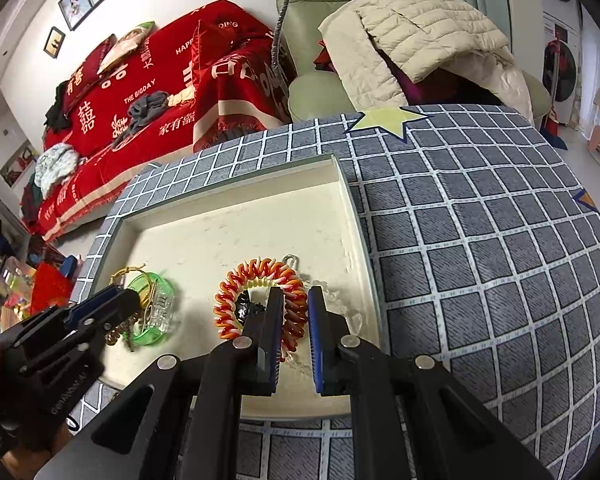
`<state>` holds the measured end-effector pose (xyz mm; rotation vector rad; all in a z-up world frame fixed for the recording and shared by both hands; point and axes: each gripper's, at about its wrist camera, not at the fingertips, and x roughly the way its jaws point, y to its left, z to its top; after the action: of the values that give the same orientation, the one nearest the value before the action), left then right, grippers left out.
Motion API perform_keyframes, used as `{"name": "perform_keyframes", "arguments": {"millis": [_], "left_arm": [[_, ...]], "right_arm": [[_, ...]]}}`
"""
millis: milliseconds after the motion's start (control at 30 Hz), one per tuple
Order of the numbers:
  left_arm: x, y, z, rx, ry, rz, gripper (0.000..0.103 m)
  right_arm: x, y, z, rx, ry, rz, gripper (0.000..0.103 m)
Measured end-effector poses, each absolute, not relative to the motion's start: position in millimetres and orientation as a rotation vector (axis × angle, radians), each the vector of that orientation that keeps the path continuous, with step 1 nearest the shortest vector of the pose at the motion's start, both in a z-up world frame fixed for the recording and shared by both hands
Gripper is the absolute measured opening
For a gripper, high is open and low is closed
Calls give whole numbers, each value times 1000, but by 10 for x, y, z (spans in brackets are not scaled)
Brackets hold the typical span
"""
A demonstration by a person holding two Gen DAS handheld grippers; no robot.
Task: Organize jewelry
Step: 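Carry the silver clip into the tray with the left tool while the right tool carries the orange tie, then drop the orange tie on the yellow tie with the right tool while the left releases the silver clip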
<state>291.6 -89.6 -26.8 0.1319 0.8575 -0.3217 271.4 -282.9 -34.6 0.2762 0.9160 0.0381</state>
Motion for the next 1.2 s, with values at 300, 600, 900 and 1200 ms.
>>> {"name": "perform_keyframes", "arguments": {"millis": [300, 600, 900, 1200], "left_arm": [[2965, -955, -459, 184, 888, -297, 38], [2957, -971, -460, 206, 879, -286, 38], [2913, -925, -401, 194, 860, -278, 38], [2961, -879, -398, 176, 871, -259, 38]], "right_arm": [[2828, -2759, -552, 260, 957, 38, 13], [2833, -2802, -637, 273, 981, 45, 15], [2730, -2800, -510, 300, 948, 76, 58], [2480, -2774, -351, 313, 923, 96, 59]]}}
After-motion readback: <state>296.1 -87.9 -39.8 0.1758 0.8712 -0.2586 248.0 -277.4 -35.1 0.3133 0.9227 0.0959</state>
